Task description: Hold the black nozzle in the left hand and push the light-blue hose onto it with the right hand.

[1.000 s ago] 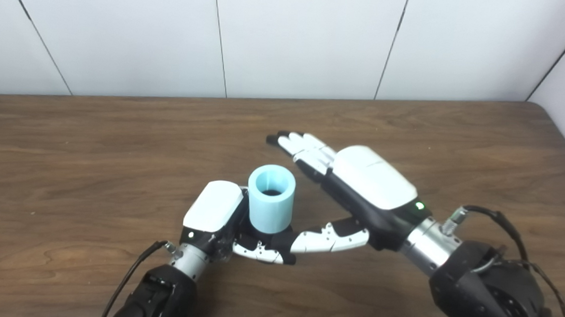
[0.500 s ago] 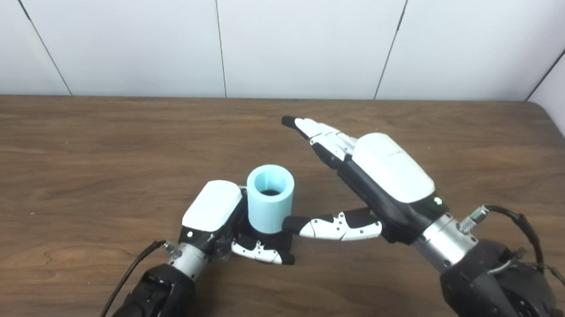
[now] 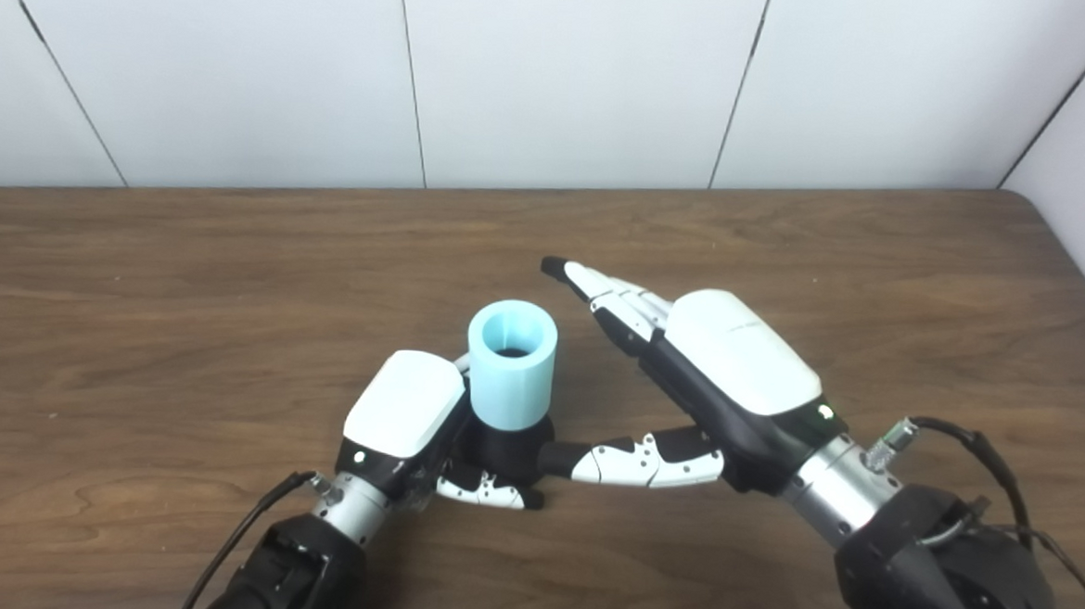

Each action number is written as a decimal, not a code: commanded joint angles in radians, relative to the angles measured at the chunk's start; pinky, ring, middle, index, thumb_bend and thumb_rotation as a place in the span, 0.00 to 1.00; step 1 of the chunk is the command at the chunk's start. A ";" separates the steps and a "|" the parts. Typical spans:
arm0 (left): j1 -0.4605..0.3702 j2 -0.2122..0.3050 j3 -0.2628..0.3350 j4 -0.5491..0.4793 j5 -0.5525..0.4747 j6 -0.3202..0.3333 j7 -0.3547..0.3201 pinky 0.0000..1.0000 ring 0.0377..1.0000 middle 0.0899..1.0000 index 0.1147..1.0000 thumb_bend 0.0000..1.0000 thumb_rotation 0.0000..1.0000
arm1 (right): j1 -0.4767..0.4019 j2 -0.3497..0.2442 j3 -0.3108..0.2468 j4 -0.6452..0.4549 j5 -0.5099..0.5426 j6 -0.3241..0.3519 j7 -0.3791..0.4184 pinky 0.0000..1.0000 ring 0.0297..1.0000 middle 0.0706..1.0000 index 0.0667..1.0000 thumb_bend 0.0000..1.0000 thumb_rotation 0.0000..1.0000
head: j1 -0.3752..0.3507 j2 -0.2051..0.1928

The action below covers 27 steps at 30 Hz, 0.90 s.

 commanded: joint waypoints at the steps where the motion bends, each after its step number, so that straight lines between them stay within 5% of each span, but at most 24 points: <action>1: 0.021 0.022 0.015 0.022 0.031 0.031 -0.021 0.98 0.88 0.82 0.78 0.97 0.37 | -0.007 -0.002 0.002 -0.009 -0.007 -0.018 -0.027 0.76 0.91 0.95 1.00 0.54 0.87 | -0.001 0.002; 16: 0.012 0.038 0.095 0.020 0.003 0.015 0.031 0.95 0.86 0.83 0.94 1.00 0.58 | 0.047 0.026 0.059 0.018 -0.053 -0.033 -0.042 0.78 0.92 0.95 0.99 0.55 0.87 | 0.003 0.002; 27: 0.014 0.066 0.247 -0.046 -0.207 0.017 -0.093 0.82 0.84 0.84 0.88 1.00 0.52 | 0.072 0.030 0.051 0.035 -0.055 -0.039 -0.077 0.78 0.92 0.96 1.00 0.54 0.85 | -0.001 0.006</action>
